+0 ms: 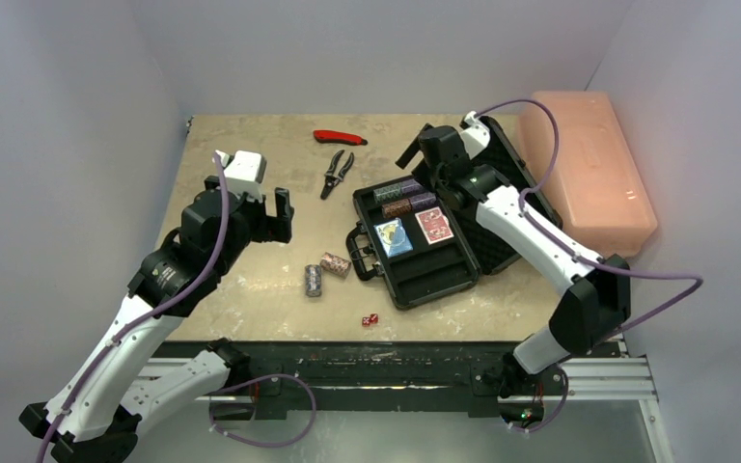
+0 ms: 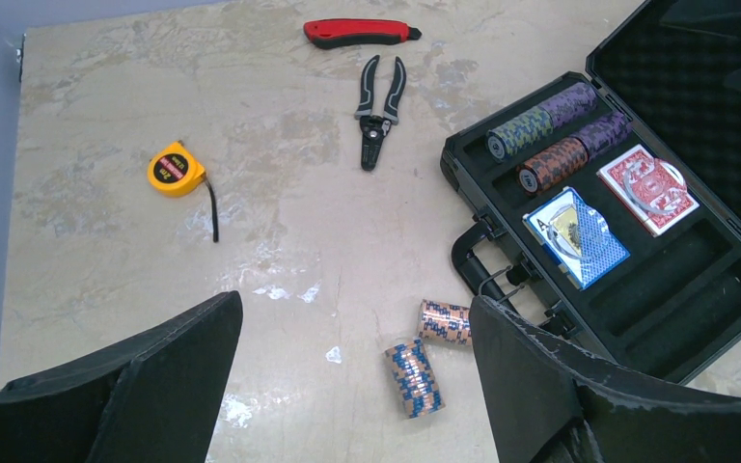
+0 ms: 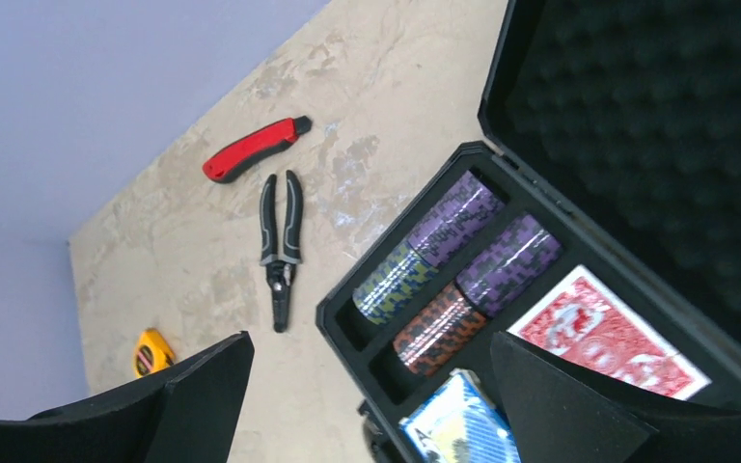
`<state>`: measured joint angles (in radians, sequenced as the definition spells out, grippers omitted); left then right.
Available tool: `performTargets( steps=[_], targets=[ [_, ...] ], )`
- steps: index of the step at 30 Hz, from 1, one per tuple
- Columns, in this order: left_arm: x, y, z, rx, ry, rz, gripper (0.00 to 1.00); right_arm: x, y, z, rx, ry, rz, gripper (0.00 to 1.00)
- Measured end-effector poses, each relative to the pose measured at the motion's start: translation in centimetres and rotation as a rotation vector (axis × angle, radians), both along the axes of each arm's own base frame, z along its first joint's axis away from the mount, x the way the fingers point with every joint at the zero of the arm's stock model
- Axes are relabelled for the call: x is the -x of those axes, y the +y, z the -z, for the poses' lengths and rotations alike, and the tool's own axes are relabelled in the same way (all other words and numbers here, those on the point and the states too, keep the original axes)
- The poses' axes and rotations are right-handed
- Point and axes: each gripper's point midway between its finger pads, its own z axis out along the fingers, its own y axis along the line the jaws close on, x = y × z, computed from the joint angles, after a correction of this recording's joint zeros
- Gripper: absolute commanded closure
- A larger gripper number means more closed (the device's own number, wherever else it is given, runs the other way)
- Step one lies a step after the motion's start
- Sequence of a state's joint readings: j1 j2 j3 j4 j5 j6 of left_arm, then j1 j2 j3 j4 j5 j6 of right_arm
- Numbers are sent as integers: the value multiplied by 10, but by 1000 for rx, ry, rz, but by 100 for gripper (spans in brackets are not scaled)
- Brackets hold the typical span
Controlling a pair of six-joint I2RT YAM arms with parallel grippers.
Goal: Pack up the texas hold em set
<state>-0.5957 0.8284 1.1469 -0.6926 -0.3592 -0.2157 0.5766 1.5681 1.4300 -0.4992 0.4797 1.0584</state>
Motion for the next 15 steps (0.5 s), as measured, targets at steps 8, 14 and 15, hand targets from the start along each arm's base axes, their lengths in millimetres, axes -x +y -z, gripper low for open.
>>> performTargets(
  steps=[8, 14, 15],
  targets=[
    [0, -2, 3, -2, 11, 10, 13, 39, -26, -17, 188, -89, -189, 1],
    [-1, -7, 7, -5, 28, 28, 13, 70, -29, -12, 252, -106, -351, 5],
    [-2, -8, 8, -6, 31, 30, 13, 73, -28, -11, 253, -105, -378, 6]
  ],
)
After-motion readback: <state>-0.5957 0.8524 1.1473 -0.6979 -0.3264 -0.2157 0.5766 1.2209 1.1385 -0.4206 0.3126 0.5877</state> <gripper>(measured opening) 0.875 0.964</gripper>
